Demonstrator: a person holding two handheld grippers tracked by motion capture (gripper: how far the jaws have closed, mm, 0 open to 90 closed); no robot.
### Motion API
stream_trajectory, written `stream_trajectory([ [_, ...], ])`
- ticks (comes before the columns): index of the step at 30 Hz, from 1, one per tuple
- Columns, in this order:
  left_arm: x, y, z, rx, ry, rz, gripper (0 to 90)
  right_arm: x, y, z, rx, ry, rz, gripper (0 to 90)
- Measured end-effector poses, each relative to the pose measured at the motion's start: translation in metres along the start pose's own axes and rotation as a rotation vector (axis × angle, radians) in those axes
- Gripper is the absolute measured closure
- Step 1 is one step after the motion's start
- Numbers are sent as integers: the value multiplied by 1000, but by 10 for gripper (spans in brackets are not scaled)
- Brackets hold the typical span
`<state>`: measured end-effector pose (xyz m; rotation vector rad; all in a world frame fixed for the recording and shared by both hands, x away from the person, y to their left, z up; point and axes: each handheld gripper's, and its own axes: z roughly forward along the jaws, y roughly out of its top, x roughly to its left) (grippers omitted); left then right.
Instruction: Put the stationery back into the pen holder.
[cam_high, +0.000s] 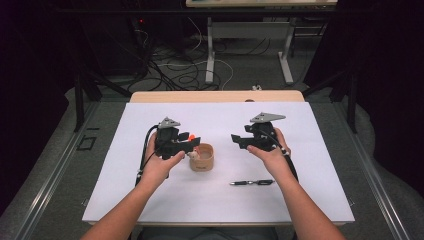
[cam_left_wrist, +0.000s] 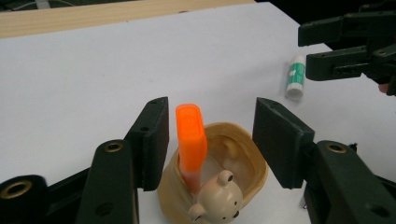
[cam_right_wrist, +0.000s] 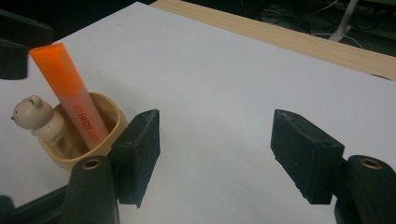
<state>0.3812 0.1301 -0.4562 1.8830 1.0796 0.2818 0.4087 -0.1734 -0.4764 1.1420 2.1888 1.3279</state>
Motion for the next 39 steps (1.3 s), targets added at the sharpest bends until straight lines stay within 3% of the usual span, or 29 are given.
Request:
stream_trajectory([
  [7, 6, 1, -12, -38, -9, -28, 419, -17, -3, -7, 3, -32, 43, 325],
  [11, 13, -2, -17, -49, -33, -82, 419, -26, -4, -11, 2, -53, 64, 325],
  [17, 22, -6, -25, -71, -24, -70, 361, -35, -6, -14, 7, -75, 95, 325],
  [19, 25, -7, -27, -76, -28, -85, 341, -38, -7, -15, 11, -81, 97, 325],
  [21, 28, -9, -29, -83, -19, -87, 324, -40, -7, -15, 12, -82, 109, 325],
  [23, 32, -10, -33, -79, -2, -63, 309, -42, -8, -16, 18, -84, 116, 324],
  [24, 33, -12, -34, -90, 5, -74, 302, -43, -8, -16, 23, -90, 114, 324],
  [27, 38, -15, -38, -89, 8, -69, 292, -47, -9, -17, 38, -103, 90, 322],
  [32, 45, -22, -46, -75, 34, -38, 280, -50, -8, -18, 106, -129, -33, 316],
  [35, 49, -27, -50, -92, 30, -54, 273, -52, -4, -20, 146, -143, -82, 316],
  [39, 53, -32, -53, -76, 65, -55, 253, -54, 1, -21, 183, -152, -124, 316],
])
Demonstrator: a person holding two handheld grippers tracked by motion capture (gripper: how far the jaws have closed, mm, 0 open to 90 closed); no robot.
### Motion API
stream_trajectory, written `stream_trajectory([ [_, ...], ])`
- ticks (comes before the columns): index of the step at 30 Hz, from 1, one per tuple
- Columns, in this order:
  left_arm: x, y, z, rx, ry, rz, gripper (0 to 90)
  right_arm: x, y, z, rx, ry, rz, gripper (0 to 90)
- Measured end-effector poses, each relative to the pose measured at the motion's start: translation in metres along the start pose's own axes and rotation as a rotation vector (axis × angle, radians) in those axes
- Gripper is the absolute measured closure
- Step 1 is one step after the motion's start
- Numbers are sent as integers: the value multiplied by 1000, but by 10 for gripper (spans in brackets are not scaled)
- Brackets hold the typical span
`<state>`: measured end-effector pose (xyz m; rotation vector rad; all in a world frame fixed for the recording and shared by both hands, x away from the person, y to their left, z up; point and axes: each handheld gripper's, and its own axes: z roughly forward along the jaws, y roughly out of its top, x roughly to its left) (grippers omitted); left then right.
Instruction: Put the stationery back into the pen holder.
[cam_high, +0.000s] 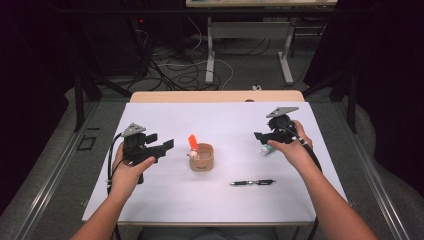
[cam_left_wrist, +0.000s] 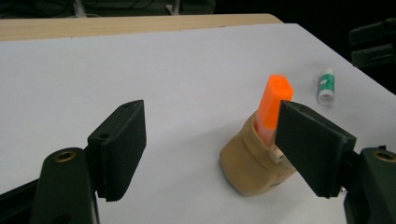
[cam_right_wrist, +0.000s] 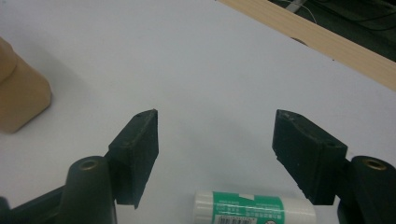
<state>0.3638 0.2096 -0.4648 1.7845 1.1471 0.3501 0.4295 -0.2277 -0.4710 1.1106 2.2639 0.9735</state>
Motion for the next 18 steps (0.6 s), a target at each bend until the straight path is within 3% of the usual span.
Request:
stream_trajectory([
  [2, 3, -2, -3, 2, 12, 6, 253, -1, 2, -2, 16, -17, -22, 316],
  [4, 5, -4, -3, -4, 22, -9, 242, -2, 3, -2, 29, -5, -20, 316],
  [10, 13, -12, -6, -2, 10, -53, 213, -10, 6, 3, 77, -2, 119, 323],
  [15, 17, -17, -5, -7, 6, -74, 204, -16, 9, 11, 111, -12, 138, 324],
  [18, 18, -18, -5, -3, -7, -79, 188, -22, 10, 15, 148, -9, 201, 350],
])
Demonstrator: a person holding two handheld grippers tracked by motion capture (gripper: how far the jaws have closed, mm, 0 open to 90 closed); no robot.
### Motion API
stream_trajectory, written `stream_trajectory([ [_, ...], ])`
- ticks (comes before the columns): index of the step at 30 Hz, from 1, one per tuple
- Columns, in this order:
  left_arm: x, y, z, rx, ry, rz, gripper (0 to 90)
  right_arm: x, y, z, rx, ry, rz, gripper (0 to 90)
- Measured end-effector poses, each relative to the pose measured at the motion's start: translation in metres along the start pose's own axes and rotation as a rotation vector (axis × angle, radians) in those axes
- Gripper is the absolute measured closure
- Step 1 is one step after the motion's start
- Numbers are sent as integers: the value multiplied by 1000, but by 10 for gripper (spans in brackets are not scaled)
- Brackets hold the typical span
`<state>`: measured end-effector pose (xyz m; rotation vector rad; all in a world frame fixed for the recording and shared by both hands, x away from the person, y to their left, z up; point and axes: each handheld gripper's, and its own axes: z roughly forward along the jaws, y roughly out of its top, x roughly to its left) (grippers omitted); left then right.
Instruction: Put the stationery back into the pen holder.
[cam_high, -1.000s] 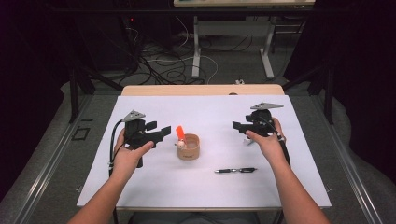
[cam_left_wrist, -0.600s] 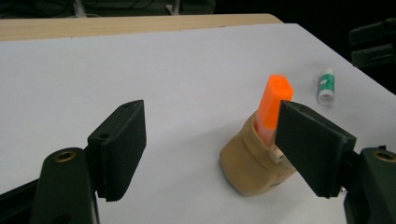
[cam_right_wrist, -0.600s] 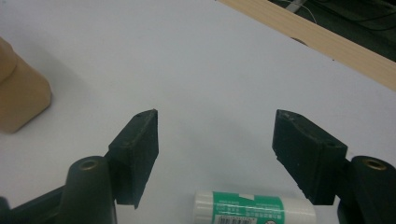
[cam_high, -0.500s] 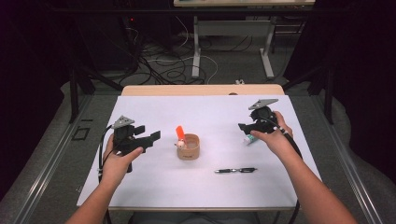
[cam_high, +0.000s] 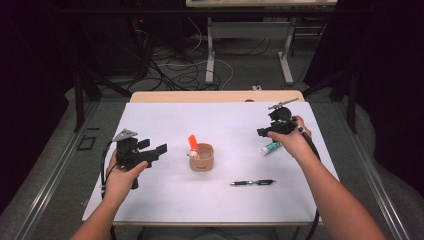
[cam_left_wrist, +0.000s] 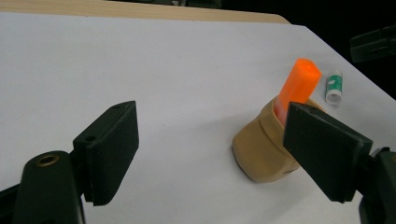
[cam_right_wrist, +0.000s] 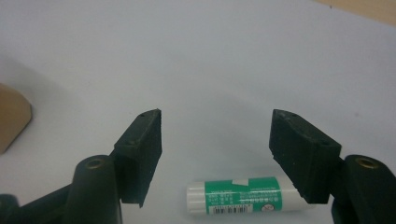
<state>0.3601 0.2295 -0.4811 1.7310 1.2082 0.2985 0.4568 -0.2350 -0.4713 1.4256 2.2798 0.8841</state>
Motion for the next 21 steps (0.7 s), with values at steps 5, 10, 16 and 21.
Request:
stream_trajectory([
  [5, 1, -3, 2, 6, -2, 1, 188, -1, 6, 6, 57, -14, 3, 373],
  [10, 2, -4, 3, 12, -2, 28, 189, -2, 6, 8, 86, 2, -194, 482],
  [16, 3, -5, 3, -2, 11, 43, 189, -3, 2, 11, 104, 16, -492, 485],
  [21, 4, -5, 3, 0, 15, 47, 189, 1, 0, 7, 148, 32, -713, 510],
])
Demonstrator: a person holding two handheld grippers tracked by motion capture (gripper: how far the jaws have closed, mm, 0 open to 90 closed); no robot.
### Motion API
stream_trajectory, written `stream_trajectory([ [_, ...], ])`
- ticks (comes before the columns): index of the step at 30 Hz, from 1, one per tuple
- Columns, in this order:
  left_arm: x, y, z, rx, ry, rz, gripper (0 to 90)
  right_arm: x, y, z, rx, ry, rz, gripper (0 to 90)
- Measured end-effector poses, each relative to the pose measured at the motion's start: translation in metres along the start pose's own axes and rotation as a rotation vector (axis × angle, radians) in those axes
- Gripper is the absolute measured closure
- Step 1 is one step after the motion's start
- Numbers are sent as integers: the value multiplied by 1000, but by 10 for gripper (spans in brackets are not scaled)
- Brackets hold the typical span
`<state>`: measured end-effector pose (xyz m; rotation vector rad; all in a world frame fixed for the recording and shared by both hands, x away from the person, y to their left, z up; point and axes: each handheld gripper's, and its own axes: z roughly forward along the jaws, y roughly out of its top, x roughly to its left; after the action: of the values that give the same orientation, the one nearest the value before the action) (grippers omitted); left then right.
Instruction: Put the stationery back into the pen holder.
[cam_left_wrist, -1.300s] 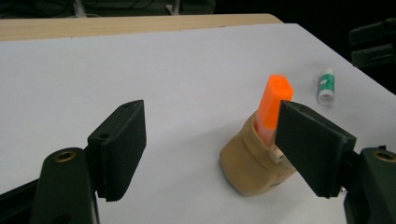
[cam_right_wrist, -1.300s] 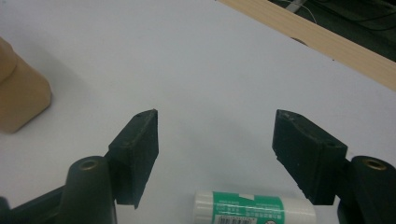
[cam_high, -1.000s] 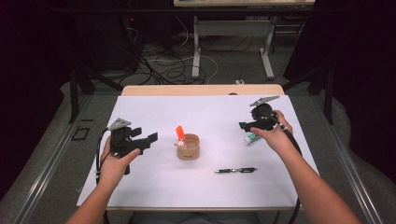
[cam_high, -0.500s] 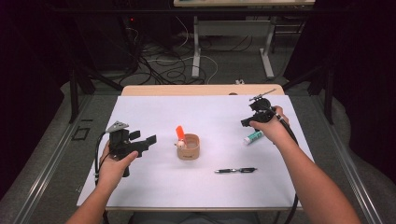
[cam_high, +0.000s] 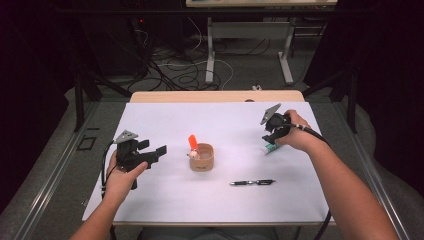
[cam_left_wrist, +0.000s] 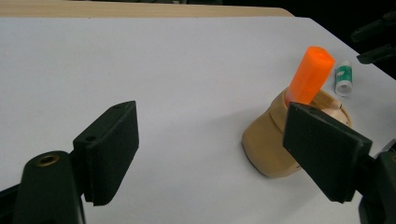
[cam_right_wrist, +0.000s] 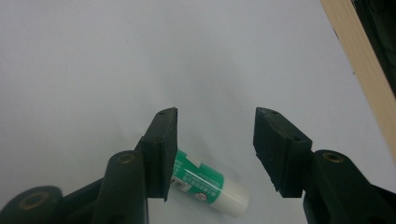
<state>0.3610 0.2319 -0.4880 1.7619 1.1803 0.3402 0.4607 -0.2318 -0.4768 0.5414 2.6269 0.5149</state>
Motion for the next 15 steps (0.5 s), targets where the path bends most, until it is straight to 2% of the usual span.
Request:
stream_trajectory([
  [2, 0, 0, 0, 0, 3, 3, 189, 1, 0, 0, 1, 10, -72, 497],
  [3, 0, 0, 0, 0, 3, 4, 189, 2, 0, 0, 2, -1, -117, 497],
  [6, 1, -1, 0, 1, 7, 2, 189, 5, 0, 0, 7, -14, -190, 475],
  [8, 1, -1, 0, -2, 9, -2, 189, 7, -1, 2, -13, -20, -262, 446],
  [9, 2, -1, 0, -1, 7, -2, 189, 7, 0, -1, 34, -19, -310, 435],
  [11, 3, -1, -1, 1, 11, -7, 189, 9, -1, 0, 41, -36, -371, 414],
  [15, 5, -1, -1, -3, 17, -8, 189, 10, -3, 0, 20, -56, -433, 389],
])
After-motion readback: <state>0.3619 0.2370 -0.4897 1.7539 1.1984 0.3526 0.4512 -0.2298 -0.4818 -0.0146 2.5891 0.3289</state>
